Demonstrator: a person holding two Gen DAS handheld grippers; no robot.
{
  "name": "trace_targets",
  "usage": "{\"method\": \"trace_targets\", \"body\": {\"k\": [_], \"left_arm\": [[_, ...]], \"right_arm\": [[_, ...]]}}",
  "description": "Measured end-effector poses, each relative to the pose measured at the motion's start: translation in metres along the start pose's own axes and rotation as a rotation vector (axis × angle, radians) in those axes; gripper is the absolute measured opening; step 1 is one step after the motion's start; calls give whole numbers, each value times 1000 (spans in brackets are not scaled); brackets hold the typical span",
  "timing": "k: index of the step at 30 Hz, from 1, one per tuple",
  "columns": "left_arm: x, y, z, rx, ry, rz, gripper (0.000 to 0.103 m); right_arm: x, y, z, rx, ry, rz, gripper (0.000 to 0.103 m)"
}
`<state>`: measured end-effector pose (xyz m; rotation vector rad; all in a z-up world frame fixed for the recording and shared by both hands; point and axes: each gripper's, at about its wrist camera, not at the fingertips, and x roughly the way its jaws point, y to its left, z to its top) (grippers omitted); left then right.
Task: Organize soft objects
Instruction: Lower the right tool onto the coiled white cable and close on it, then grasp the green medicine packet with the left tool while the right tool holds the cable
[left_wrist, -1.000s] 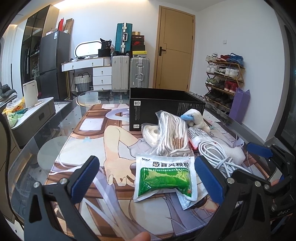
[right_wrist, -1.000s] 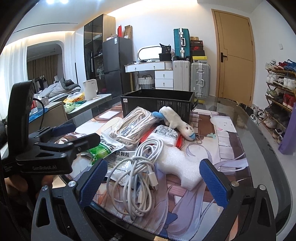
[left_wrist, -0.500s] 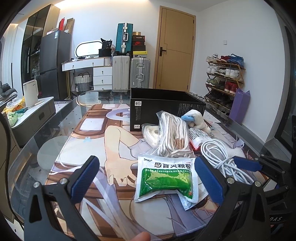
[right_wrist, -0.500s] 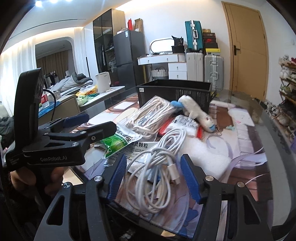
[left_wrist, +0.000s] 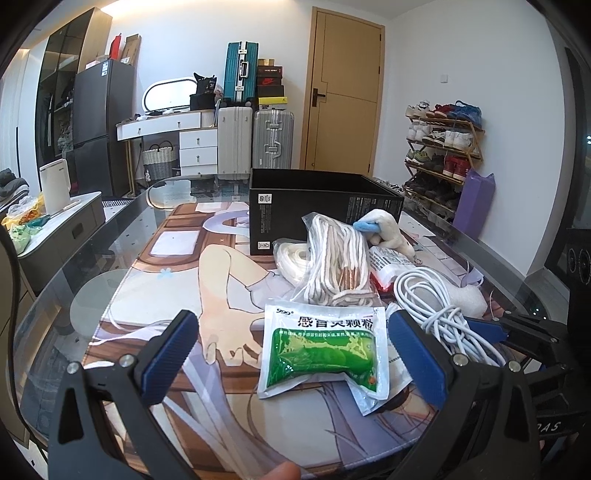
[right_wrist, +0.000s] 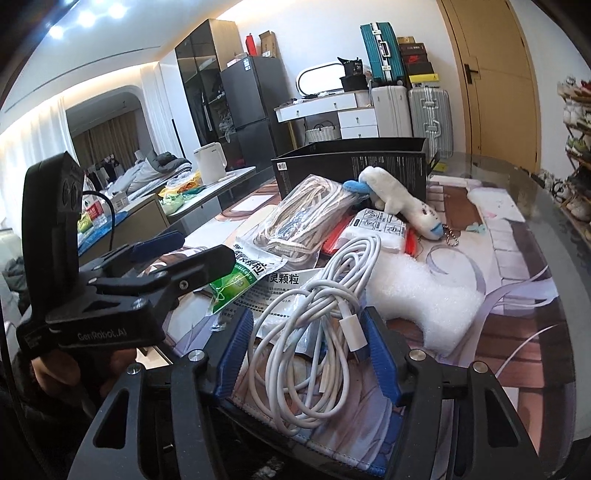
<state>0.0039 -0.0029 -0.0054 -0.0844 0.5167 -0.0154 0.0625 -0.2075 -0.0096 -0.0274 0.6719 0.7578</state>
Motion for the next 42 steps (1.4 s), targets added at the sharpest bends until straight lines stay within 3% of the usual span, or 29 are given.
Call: {"method": "trace_targets", "body": {"k": [9,12,24,33,42], "left_arm": [[1,3,0,-9,1,1,103],[1,4,0,-10,1,1,103],[5,5,-1,-12,35,-10,103],[18,-4,-4,25,92,-57,103],[26,-4,-8,39,131,-51,103]], "right_arm": [[-6,2,0,-12,-41,-2,52],[-9,2,0,-16,-62,-5,45],[-21,2,1,0,-134,1,45],[-23,1,2,-9,-135,-8,45],[-25,4,1,-23,-135,-13,45]]}}
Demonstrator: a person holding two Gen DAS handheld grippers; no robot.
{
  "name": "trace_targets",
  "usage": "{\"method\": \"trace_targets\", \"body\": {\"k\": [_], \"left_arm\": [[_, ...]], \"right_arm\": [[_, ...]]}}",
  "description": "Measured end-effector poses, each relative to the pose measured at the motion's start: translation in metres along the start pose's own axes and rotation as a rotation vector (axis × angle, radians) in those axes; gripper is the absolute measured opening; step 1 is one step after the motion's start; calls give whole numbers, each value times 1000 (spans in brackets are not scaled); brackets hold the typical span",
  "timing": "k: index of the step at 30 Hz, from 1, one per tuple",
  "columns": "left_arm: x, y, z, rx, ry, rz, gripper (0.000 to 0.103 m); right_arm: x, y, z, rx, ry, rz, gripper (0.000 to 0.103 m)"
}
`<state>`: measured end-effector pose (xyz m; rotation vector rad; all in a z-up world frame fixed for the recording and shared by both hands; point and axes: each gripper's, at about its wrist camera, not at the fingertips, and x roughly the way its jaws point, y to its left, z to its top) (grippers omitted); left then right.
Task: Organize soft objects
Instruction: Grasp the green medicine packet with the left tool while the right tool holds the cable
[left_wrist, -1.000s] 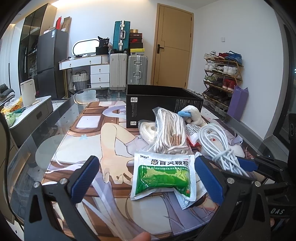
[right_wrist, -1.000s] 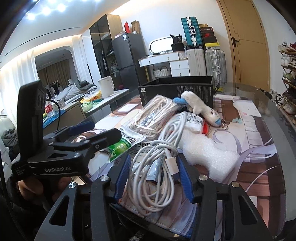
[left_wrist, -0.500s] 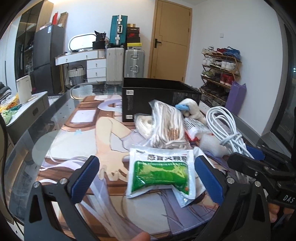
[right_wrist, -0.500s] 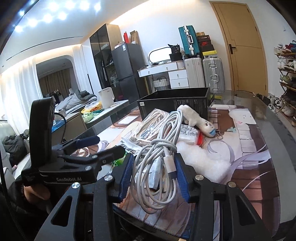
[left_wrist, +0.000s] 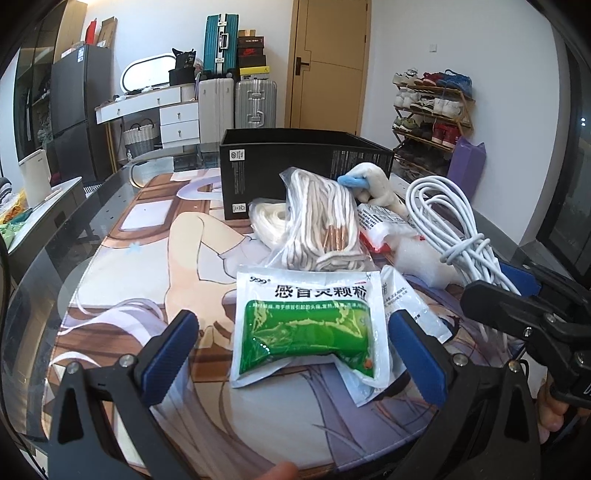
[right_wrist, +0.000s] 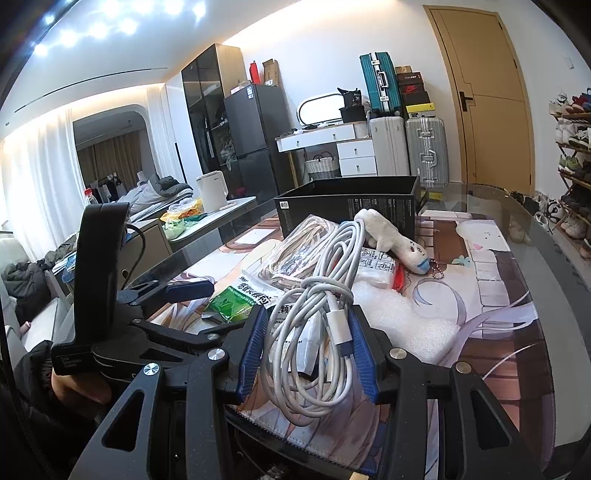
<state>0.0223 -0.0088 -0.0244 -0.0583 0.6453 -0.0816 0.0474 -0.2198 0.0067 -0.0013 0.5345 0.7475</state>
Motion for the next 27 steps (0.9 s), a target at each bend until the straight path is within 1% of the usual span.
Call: {"method": "trace_targets", "body": {"k": [3,4,5,6,7,8,9,11,16,27], "left_arm": [[-2,2,0,-10,-11,-31,101],[-2,3,0,-12,-12,-45,98],[-2,2,0,-10,-8,-61,90],[-2,1,0,-4,0,-68,86],[-1,-1,-1,9,9,-71,77],[-1,-3,-1,22,7,-62,72],[-3,-5,-2,33,-1,-58,70],[-6,-6,-1,35,-7,-78,61],[-13,-6,-1,37,-24,-86,60],[-31,3,10,12,-72,-68,60]], "right_arm": [[-1,-1,0,0,-1,-1,45],[-1,-1,0,-1,-1,-1,45],[-1,-2,0,-1,0,-2,45],[-1,-2,0,0,-1,-3,45],[-1,-1,0,1,-1,-3,45],[-1,-1,1,1,0,-3,45],[-2,-1,1,0,-1,-4,45],[-2,-1,1,0,-2,-4,45],[-3,0,1,-1,-1,-8,45],[-7,-1,2,11,-11,-15,45]]}}
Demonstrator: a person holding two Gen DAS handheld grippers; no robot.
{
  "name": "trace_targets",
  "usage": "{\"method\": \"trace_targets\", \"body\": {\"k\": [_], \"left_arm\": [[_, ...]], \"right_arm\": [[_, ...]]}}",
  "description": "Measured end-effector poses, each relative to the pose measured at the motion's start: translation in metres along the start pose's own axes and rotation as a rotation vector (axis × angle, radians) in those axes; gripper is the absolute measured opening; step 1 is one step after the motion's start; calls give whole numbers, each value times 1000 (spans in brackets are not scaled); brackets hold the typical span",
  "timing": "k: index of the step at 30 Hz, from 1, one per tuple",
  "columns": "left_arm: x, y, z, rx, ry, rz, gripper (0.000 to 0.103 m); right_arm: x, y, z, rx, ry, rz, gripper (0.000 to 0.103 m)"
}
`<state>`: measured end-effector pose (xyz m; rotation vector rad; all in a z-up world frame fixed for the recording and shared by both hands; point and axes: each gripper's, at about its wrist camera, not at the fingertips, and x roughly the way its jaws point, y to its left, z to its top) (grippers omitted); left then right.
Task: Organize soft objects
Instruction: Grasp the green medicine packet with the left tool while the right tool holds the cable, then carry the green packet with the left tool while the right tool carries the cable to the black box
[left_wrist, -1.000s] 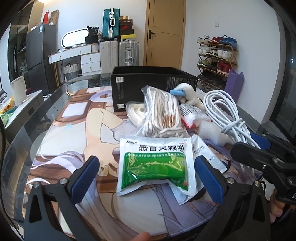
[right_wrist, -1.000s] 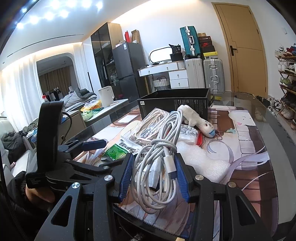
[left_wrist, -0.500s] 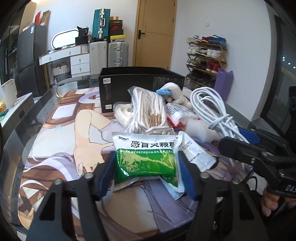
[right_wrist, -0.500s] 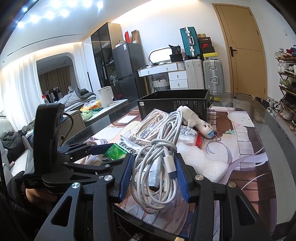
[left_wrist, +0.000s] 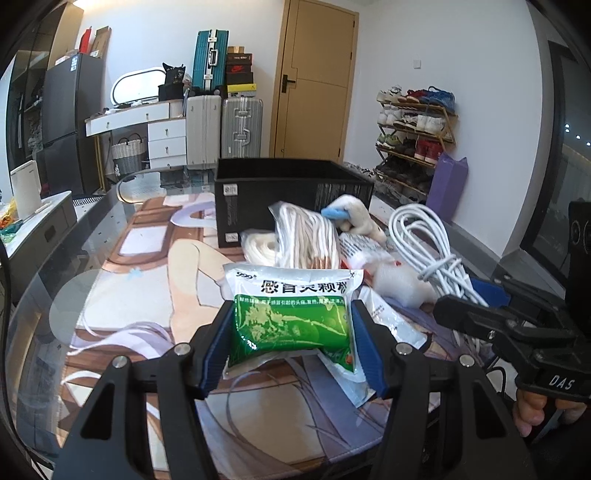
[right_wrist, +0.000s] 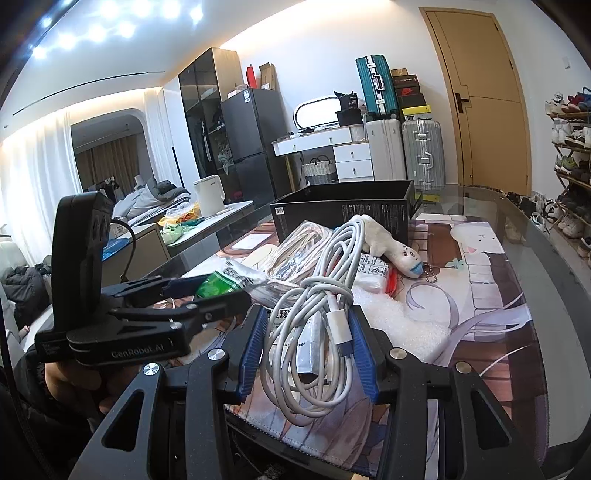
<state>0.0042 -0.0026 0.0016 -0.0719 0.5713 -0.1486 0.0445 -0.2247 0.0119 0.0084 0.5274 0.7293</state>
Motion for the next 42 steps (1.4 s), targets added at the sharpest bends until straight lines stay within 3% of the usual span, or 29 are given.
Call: {"method": "trace_targets", "body": {"k": [22,42], "left_arm": [[-12,7,38,-6,-66,4,60],[-4,12,72,-2,-88,7,60]], "right_arm": [[-15,-2,22,-34,-15,-28,45],[8,-15,78,-30,18,-7,45]]}}
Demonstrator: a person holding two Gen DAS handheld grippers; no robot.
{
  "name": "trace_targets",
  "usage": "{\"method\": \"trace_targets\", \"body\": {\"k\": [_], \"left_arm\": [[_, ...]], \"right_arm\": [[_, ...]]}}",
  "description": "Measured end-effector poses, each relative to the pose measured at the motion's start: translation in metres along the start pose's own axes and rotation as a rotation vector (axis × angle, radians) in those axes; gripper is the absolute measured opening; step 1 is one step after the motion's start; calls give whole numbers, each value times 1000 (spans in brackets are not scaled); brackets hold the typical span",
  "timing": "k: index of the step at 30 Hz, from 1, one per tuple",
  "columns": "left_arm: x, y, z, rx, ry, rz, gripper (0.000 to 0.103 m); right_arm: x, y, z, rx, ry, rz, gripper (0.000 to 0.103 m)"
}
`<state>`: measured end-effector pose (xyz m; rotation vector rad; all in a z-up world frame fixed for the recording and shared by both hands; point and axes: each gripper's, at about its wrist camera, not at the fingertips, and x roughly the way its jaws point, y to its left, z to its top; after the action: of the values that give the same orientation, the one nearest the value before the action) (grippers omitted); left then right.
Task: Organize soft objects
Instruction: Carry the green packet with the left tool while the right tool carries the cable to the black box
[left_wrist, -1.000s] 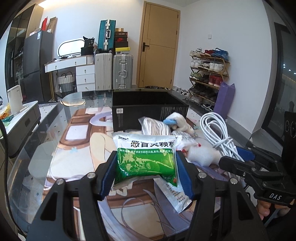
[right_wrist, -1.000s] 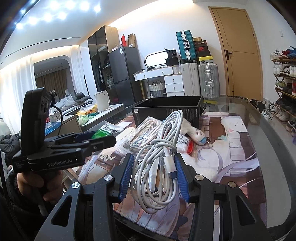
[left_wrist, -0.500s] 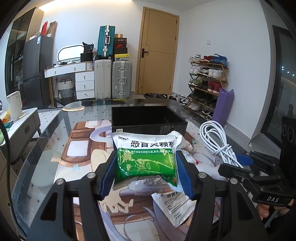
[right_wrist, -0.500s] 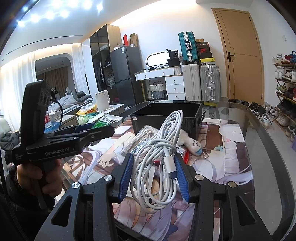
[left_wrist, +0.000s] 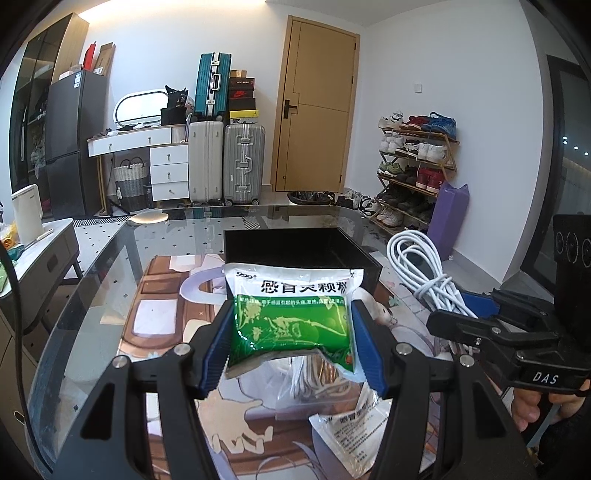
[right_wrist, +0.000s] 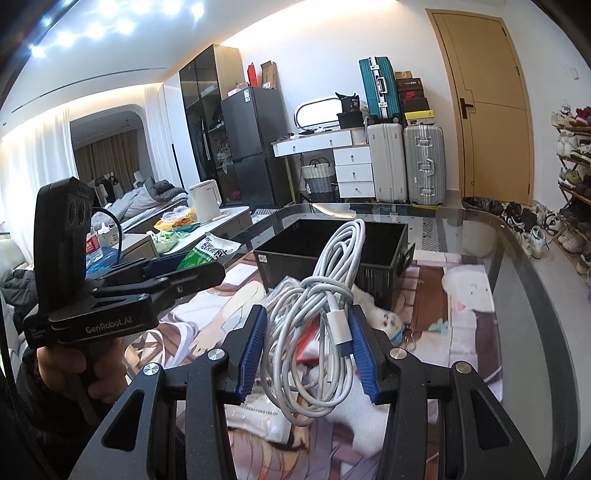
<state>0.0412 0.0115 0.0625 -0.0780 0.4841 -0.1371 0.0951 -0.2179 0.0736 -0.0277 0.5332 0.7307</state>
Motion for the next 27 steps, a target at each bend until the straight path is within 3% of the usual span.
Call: {"method": "trace_targets", "body": {"k": [14,27], "left_arm": [[27,4,29,-3,-2,9,60],[72,13,48,3,33,25,60]], "right_arm": [[31,-17,47,31,50,24,45],[76,-41,64,72,120,42,45]]}}
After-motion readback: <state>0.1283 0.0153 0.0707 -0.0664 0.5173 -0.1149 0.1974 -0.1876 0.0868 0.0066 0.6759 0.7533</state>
